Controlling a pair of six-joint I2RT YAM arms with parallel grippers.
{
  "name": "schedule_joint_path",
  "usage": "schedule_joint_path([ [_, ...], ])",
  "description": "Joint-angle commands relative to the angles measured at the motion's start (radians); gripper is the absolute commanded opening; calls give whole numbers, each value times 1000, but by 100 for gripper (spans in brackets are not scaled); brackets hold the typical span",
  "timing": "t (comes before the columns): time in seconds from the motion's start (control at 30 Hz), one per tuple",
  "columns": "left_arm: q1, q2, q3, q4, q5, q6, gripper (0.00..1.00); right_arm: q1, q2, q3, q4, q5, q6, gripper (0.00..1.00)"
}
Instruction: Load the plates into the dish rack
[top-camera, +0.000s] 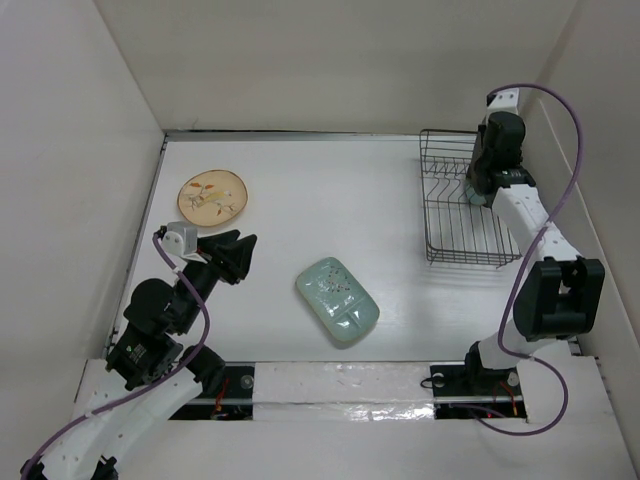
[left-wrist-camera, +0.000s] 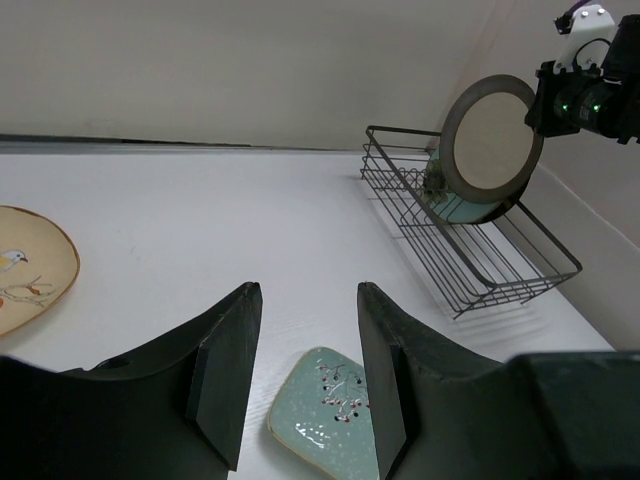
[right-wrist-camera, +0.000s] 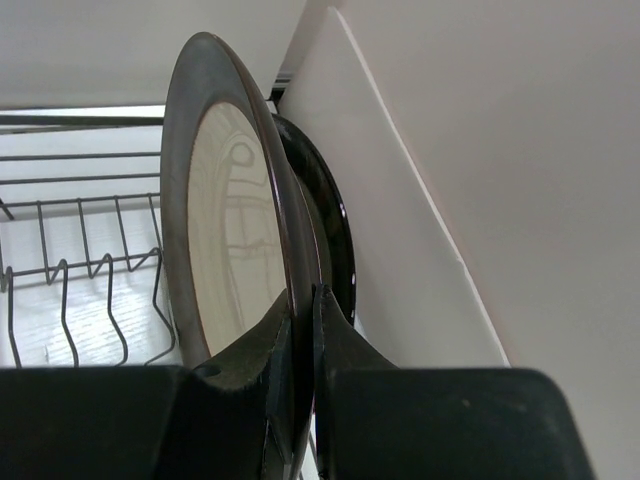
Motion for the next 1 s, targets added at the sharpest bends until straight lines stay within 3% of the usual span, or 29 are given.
schedule_joint_path([
  [0.0, 4, -3, -10, 60, 8, -2, 40, 15, -18, 83, 205, 54, -43, 0],
  [0.3, 4, 9, -9, 53, 1, -2, 40, 25, 25, 88, 204, 41, -46, 0],
  [0.7, 4, 24, -9, 53, 1, -2, 41, 25, 46, -141, 262, -4, 225, 1],
  [0.77, 4, 24, -7, 56, 1, -2, 41, 37, 59, -150, 263, 20, 251, 8],
  [0.8, 4, 24, -9, 60, 1, -1, 41, 38, 60, -164, 272, 40, 267, 18],
  [0.83, 4, 26, -10, 60, -2, -1, 41, 47, 59, -168, 277, 45, 274, 18],
  [0.87, 4, 30, -10, 54, -4, -1, 41, 47, 59, -168, 278, 47, 285, 35],
  [0.97, 4, 35, -7, 56, -10, -1, 41, 47, 39, -147, 249, 65, 327, 60],
])
